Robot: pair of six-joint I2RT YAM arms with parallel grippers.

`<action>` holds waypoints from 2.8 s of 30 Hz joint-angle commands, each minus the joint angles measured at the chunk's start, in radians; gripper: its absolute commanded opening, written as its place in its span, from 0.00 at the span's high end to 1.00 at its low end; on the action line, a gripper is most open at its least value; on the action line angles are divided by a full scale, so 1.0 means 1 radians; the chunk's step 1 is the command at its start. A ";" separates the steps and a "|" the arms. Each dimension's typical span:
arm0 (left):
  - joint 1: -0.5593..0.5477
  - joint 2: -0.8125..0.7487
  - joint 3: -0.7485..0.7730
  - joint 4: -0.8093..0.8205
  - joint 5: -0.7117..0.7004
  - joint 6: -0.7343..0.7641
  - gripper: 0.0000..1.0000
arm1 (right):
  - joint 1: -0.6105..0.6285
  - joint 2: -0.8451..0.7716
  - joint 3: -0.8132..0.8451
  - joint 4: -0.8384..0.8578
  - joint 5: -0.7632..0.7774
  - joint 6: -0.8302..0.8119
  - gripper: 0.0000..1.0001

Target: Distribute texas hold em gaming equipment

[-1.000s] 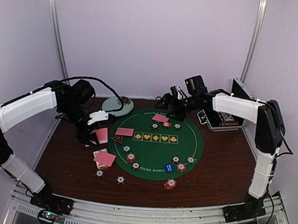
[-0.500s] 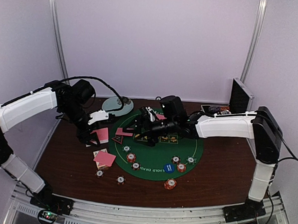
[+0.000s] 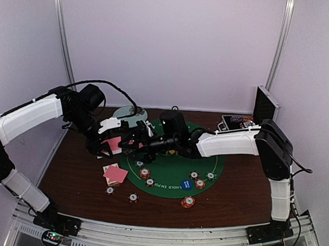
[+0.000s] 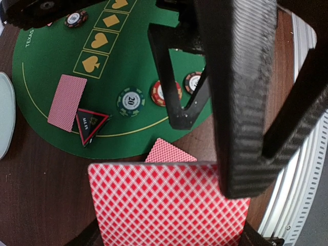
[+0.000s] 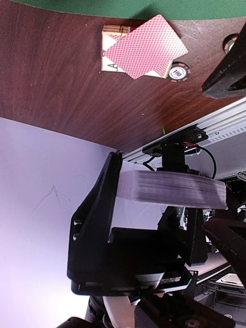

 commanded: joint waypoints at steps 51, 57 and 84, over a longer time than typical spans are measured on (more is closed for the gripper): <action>0.003 -0.025 0.005 0.022 -0.002 0.030 0.94 | -0.029 0.084 0.176 -0.235 -0.032 -0.057 0.56; 0.003 -0.027 0.003 0.019 -0.003 0.031 0.94 | -0.033 0.067 0.156 -0.267 -0.032 -0.079 0.60; 0.003 -0.026 -0.004 0.015 -0.011 0.037 0.94 | -0.063 -0.086 0.029 -0.126 -0.053 0.019 0.85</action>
